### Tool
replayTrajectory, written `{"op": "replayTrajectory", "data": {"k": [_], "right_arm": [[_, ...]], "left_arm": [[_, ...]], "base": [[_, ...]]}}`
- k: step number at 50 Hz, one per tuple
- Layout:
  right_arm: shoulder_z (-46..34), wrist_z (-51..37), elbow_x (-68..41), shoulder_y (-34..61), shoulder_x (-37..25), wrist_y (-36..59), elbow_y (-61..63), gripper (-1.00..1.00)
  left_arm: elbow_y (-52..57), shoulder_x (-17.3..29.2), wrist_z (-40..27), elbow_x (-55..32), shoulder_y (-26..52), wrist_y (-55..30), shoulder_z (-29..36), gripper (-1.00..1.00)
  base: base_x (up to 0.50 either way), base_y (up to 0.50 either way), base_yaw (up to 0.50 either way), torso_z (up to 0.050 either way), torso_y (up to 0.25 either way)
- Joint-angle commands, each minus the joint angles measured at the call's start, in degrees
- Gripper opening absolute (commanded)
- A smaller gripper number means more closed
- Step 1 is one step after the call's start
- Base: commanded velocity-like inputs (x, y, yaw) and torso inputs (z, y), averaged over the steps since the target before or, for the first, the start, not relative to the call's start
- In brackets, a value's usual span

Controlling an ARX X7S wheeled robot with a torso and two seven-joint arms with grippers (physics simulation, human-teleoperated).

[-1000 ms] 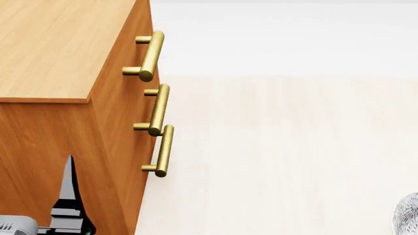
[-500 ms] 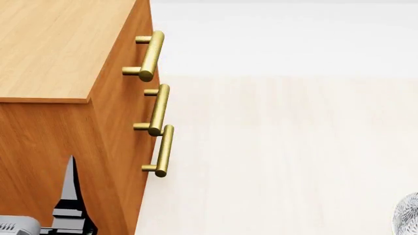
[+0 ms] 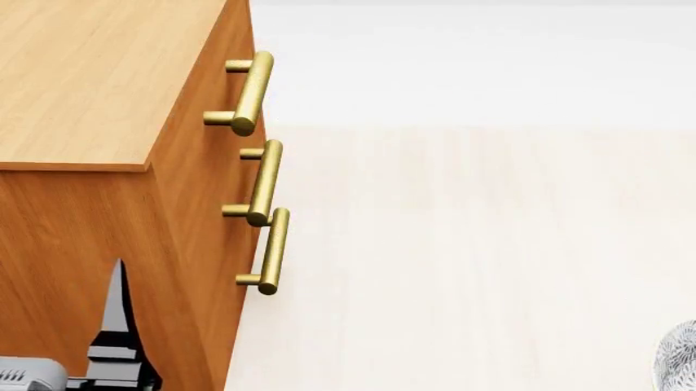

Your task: Close the top drawer of the cabinet and put the bowl on top of it.

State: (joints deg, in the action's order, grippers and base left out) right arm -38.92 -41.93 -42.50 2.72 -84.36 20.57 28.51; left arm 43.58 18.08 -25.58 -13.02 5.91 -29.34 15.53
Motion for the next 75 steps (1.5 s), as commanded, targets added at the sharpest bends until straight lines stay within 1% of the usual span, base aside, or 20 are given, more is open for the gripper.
{"op": "replayTrajectory", "data": {"k": [1,10,45,75], "right_arm": [[0.2,3.1,2.2,1.9,4.1,2.3,-2.3,1.0],[-0.3,4.3,3.4,1.8,6.3,1.6,-4.6,1.0],[-0.9,4.9,4.1,-0.1,8.4,-1.6,-8.6,1.0],[-1.0,6.2,5.0,1.0,10.0,-0.7,-9.9,1.0]], "left_arm": [[-0.2,0.2,-0.3,-0.2,0.0,0.1,0.0,1.0],[-0.8,0.1,-0.4,0.0,0.3,0.4,0.6,1.0],[-1.3,0.7,-1.0,-0.6,0.3,1.1,1.0,1.0],[-1.4,1.0,-1.6,-0.9,0.7,1.2,1.6,1.0]], "base": [[0.0,0.0,0.0,0.0,0.0],[0.0,0.0,0.0,0.0,0.0],[0.0,0.0,0.0,0.0,0.0],[0.0,0.0,0.0,0.0,0.0]]}}
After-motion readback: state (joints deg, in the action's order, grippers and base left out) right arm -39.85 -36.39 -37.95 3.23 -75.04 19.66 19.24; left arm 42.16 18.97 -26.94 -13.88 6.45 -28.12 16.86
